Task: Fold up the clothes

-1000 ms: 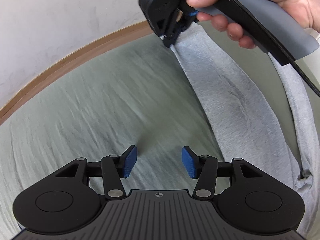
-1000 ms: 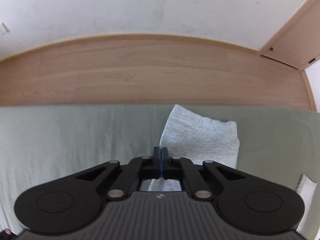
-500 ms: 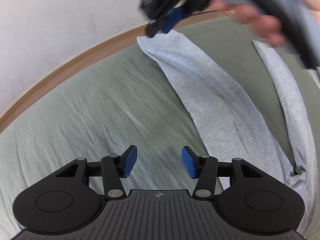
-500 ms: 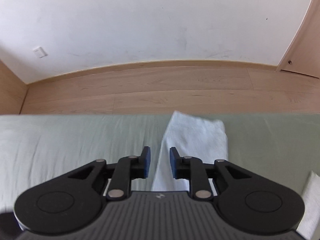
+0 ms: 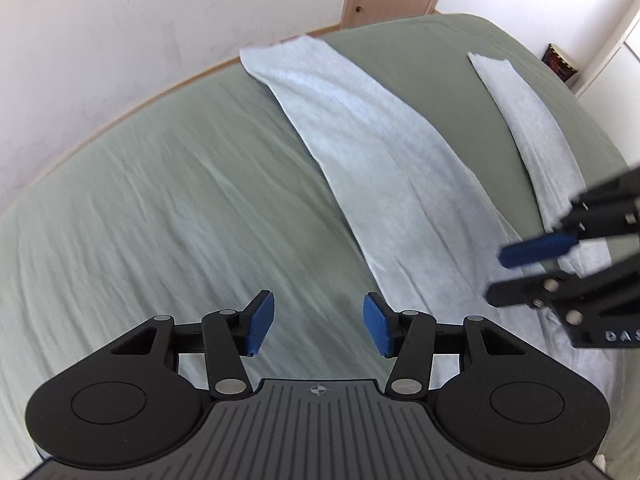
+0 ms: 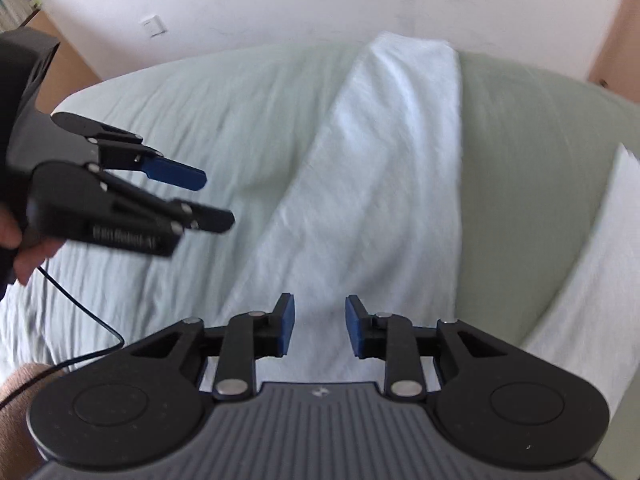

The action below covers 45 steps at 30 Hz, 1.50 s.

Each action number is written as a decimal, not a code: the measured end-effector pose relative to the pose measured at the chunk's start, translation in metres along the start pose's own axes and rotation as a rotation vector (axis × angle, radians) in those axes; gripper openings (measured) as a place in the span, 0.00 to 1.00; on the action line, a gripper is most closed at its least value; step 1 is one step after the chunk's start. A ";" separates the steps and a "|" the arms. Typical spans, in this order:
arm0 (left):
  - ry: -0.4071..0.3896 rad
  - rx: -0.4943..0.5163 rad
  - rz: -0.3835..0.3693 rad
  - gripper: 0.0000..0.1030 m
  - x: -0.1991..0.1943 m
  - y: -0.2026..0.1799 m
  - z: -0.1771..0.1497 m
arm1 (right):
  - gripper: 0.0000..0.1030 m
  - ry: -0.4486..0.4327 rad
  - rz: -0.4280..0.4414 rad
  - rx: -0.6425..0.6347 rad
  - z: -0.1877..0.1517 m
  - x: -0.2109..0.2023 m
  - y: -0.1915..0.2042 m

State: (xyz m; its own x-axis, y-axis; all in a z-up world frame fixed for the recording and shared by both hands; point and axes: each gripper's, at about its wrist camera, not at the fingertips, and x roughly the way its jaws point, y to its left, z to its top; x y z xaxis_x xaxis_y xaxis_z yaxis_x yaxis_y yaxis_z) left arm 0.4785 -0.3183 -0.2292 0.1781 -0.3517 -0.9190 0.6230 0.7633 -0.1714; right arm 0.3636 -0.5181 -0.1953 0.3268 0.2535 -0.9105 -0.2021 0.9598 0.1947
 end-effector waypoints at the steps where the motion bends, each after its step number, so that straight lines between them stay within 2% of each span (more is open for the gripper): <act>1: -0.005 -0.011 -0.012 0.47 0.003 -0.001 -0.001 | 0.29 -0.020 0.001 0.014 -0.009 -0.007 -0.004; 6: -0.037 -0.076 -0.065 0.46 0.020 -0.007 0.006 | 0.29 -0.137 -0.050 0.057 -0.045 -0.039 -0.026; 10: -0.045 -0.090 -0.043 0.46 0.024 -0.016 0.001 | 0.29 -0.190 -0.065 0.145 -0.066 -0.055 -0.048; 17: -0.054 -0.127 -0.063 0.02 0.027 -0.034 -0.007 | 0.29 -0.256 -0.051 0.185 -0.072 -0.076 -0.066; 21: -0.064 -0.142 -0.029 0.01 0.020 -0.040 -0.010 | 0.29 -0.273 -0.037 0.175 -0.073 -0.079 -0.065; 24: -0.081 -0.169 -0.004 0.01 -0.001 -0.040 -0.022 | 0.29 -0.280 -0.024 0.174 -0.079 -0.085 -0.065; 30: -0.044 -0.216 0.009 0.08 0.010 -0.035 -0.031 | 0.29 -0.299 -0.010 0.181 -0.077 -0.090 -0.064; 32: -0.053 -0.245 -0.027 0.23 0.006 -0.035 -0.036 | 0.30 -0.313 -0.011 0.175 -0.078 -0.095 -0.063; 35: -0.066 -0.264 -0.080 0.37 -0.005 -0.038 -0.053 | 0.34 -0.318 -0.024 0.178 -0.085 -0.099 -0.068; 37: -0.045 -0.241 -0.093 0.41 -0.013 -0.045 -0.071 | 0.34 -0.310 -0.033 0.192 -0.092 -0.098 -0.073; 40: -0.006 -0.205 -0.098 0.41 -0.011 -0.056 -0.092 | 0.34 -0.286 -0.042 0.235 -0.107 -0.090 -0.084; 43: -0.023 -0.165 -0.073 0.39 -0.008 -0.066 -0.102 | 0.34 -0.270 -0.044 0.284 -0.121 -0.081 -0.093; 45: -0.029 -0.149 -0.050 0.22 -0.008 -0.071 -0.106 | 0.34 -0.269 -0.046 0.289 -0.128 -0.081 -0.094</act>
State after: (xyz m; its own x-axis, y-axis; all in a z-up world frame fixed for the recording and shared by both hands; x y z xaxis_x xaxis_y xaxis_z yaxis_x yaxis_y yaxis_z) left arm 0.3520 -0.3125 -0.2473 0.1732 -0.4050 -0.8978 0.5124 0.8155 -0.2690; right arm 0.2379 -0.6441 -0.1865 0.5676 0.1954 -0.7997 0.0735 0.9555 0.2857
